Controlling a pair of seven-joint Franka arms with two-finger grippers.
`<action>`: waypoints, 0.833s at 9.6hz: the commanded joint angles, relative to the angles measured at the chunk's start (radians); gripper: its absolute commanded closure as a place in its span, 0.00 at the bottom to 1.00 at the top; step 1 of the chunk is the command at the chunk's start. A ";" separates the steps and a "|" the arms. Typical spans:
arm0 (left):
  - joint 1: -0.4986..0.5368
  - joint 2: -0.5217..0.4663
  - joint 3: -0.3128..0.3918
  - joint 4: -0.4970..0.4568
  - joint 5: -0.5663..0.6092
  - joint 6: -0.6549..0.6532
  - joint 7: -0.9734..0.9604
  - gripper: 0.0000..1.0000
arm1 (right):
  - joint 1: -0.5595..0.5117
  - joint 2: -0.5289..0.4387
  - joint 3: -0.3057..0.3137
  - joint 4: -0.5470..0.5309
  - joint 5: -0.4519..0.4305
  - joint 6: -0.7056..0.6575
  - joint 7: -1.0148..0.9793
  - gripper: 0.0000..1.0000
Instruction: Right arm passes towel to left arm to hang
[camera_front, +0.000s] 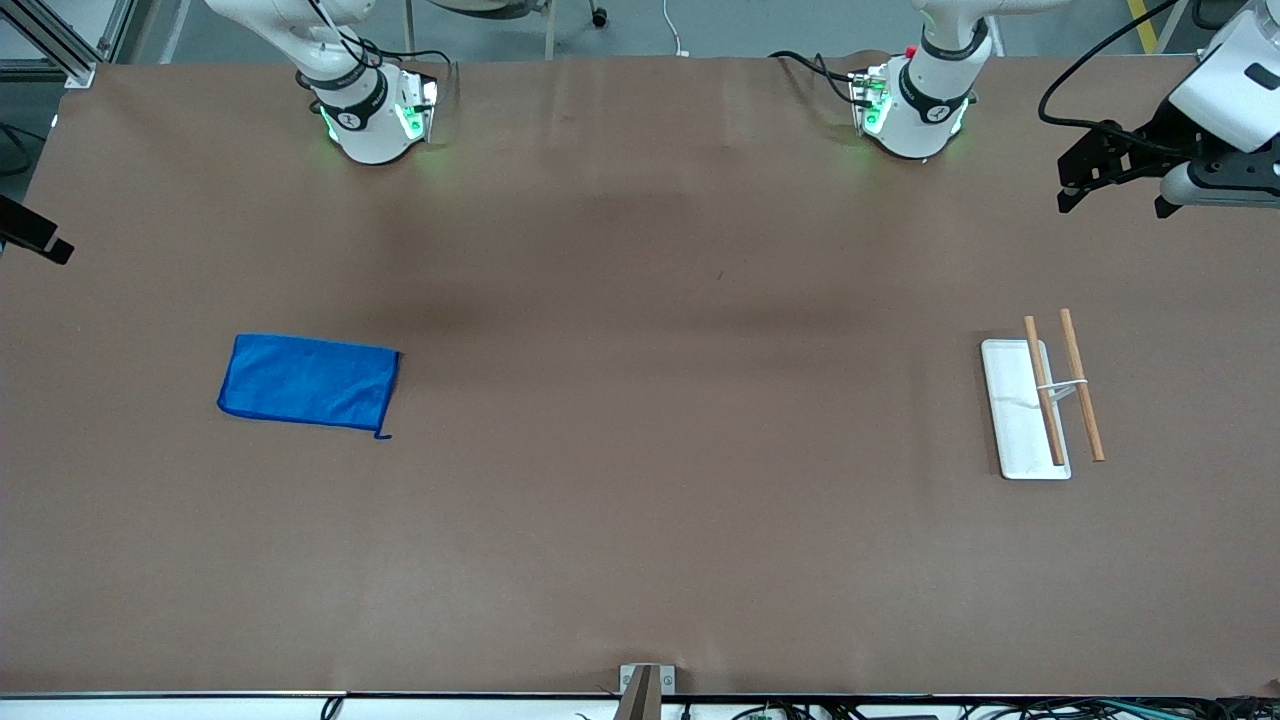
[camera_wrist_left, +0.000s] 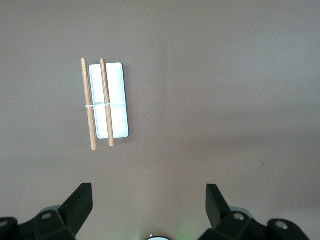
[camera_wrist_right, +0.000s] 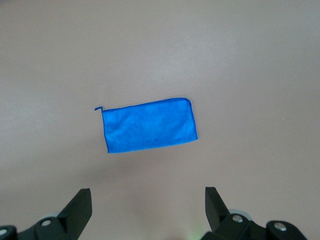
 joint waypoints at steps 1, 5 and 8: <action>-0.009 0.025 0.000 0.003 0.018 -0.020 -0.016 0.00 | -0.009 -0.016 0.001 -0.015 0.016 0.002 -0.012 0.00; -0.007 0.046 -0.002 0.046 0.019 -0.020 -0.013 0.00 | -0.001 0.005 0.003 -0.001 0.004 -0.004 -0.104 0.00; -0.006 0.046 0.003 0.051 0.016 -0.028 -0.014 0.00 | 0.023 0.027 0.004 -0.207 0.003 0.127 -0.143 0.00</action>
